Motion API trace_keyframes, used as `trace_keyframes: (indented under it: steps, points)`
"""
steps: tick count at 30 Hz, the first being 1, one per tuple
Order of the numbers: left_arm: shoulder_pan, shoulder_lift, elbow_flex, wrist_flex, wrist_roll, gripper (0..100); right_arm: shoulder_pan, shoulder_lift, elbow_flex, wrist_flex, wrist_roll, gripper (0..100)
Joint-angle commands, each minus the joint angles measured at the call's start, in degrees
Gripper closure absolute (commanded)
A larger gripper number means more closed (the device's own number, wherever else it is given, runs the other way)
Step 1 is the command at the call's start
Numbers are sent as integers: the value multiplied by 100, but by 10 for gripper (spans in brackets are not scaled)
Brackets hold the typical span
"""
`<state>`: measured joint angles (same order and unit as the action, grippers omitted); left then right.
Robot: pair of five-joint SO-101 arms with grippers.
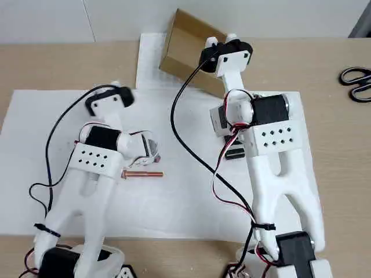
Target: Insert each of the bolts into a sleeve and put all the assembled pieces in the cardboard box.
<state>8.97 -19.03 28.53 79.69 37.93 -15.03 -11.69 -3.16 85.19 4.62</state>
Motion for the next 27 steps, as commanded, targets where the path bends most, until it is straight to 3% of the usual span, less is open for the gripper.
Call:
trace_keyframes:
  steps: [1,8,18,27]
  points:
    - [-70,-141,-57,-9,1116,809,22,-286,-114,13,70,995]
    - [-237,-141,-48,-176,1820,812,13,-286,-114,13,70,995]
    - [-431,-149,1446,-1424,1793,810,13,-286,-114,22,70,995]
    - [-413,-141,1771,-1600,2338,811,13,-286,-114,22,70,995]
